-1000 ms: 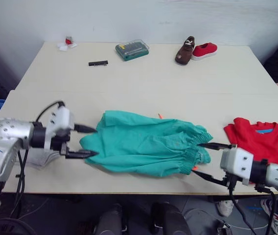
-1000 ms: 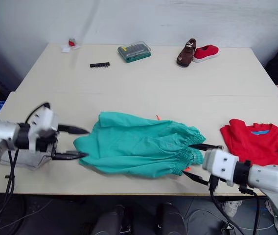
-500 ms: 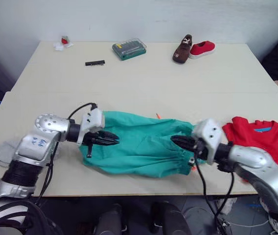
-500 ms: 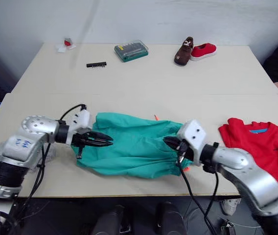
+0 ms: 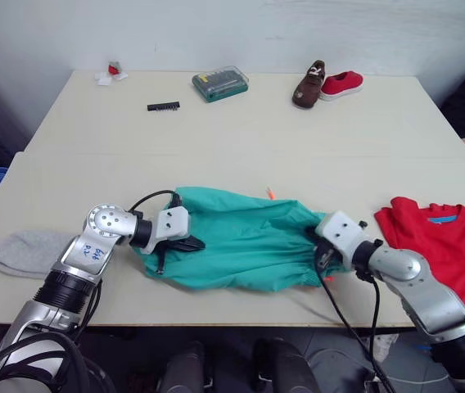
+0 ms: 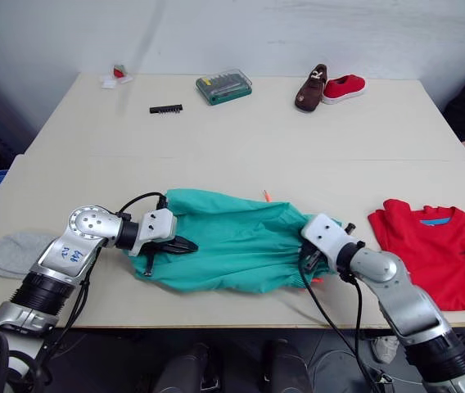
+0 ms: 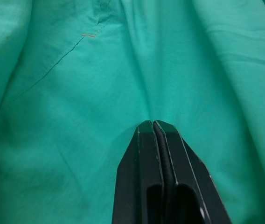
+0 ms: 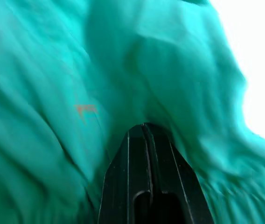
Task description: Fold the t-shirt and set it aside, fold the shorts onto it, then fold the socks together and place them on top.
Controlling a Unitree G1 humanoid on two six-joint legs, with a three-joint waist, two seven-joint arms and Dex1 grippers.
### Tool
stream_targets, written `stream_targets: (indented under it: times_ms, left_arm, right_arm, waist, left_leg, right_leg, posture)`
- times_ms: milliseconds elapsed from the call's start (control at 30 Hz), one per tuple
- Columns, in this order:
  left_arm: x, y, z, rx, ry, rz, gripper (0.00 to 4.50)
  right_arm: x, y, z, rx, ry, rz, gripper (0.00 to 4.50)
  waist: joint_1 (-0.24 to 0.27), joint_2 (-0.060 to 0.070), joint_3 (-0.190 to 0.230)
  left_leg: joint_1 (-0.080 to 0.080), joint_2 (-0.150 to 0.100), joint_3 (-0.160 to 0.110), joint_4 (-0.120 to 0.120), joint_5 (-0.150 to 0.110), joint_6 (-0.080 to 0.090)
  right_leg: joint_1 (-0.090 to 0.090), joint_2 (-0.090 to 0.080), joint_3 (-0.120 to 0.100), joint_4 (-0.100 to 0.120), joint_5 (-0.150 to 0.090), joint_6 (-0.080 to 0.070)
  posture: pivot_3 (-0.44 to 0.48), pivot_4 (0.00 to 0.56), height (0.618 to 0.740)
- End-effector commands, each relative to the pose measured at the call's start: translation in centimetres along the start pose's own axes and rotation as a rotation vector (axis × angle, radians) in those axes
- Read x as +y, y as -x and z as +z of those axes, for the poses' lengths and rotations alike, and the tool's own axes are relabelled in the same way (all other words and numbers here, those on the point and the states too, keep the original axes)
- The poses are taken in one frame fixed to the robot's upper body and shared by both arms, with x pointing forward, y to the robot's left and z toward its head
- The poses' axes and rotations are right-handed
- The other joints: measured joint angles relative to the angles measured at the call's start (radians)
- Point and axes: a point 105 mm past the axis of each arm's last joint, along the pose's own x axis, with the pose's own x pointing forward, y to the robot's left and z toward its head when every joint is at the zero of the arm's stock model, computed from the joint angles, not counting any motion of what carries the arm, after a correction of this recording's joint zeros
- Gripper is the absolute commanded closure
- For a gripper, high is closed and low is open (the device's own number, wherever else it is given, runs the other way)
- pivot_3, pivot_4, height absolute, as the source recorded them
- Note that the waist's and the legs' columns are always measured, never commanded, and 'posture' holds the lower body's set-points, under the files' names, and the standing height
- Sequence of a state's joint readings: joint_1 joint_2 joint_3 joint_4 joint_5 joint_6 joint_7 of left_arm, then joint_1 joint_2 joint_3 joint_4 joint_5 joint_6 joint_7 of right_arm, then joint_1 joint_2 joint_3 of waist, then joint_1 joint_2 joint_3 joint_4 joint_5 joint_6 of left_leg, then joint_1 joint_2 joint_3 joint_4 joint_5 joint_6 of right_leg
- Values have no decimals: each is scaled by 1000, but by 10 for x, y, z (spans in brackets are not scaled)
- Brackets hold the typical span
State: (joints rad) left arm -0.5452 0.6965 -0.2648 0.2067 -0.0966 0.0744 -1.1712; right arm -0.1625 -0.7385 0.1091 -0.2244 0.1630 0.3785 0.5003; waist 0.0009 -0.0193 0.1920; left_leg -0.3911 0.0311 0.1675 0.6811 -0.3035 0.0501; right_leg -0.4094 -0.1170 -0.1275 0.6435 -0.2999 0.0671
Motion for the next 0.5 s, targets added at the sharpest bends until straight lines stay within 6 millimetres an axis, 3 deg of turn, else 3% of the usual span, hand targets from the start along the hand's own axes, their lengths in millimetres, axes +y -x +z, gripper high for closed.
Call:
stream_targets:
  times_ms: [33, 100, 167, 300, 367, 400, 500]
  left_arm:
    - [-6, 1, -23, 76, 46, 2, 4453]
    - [-5, 2, -21, 61, 56, 14, 4453]
    - [-2, 2, -15, 28, 70, 27, 4453]
    - [6, 6, 6, -57, 102, 52, 4453]
    - [10, 10, 20, -111, 134, 45, 4453]
    - [11, 11, 25, -128, 143, 41, 4453]
    - [16, 14, 37, -160, 153, 35, 4453]
  right_arm:
    - [-46, 20, -5, 9, -91, -175, 4500]
    - [-54, 25, 4, -44, -116, -186, 4500]
    - [-50, 27, 27, -155, -154, -137, 4500]
    - [-20, 35, 82, -382, -190, 65, 4500]
    - [6, 37, 99, -413, -169, 197, 4500]
    - [16, 36, 99, -386, -152, 242, 4500]
    - [43, 25, 73, -210, -3, 318, 4500]
  waist:
    - [-1, 1, -1]
    - [-3, 2, -1]
    - [-4, 3, -1]
    - [-9, 5, -1]
    - [-7, 5, -1]
    - [-6, 5, -1]
    - [1, 4, -1]
  left_leg:
    - [0, 0, 0, 0, 0, 0]
    - [0, 0, 0, 0, 0, 0]
    - [0, 0, 0, -1, 0, 0]
    - [1, 1, 0, -3, 1, -1]
    - [0, 1, 0, -3, 1, -1]
    - [-1, 1, 0, -3, 1, -1]
    - [-2, 0, -1, -2, 0, 0]
  right_leg:
    - [0, 0, 0, 0, 0, 0]
    - [0, 0, 0, 0, 0, 0]
    - [-1, 0, 0, 1, 0, 0]
    - [-2, 1, 0, 1, 0, 0]
    - [-3, 1, 0, 2, 0, 0]
    - [-3, 1, 0, 1, 0, 0]
    - [-2, 1, -1, 0, 0, 0]
  posture:
    - [0, 150, 740]
    - [0, 150, 740]
    - [0, 150, 740]
    - [0, 150, 740]
    - [0, 150, 740]
    - [0, 150, 740]
    - [0, 150, 740]
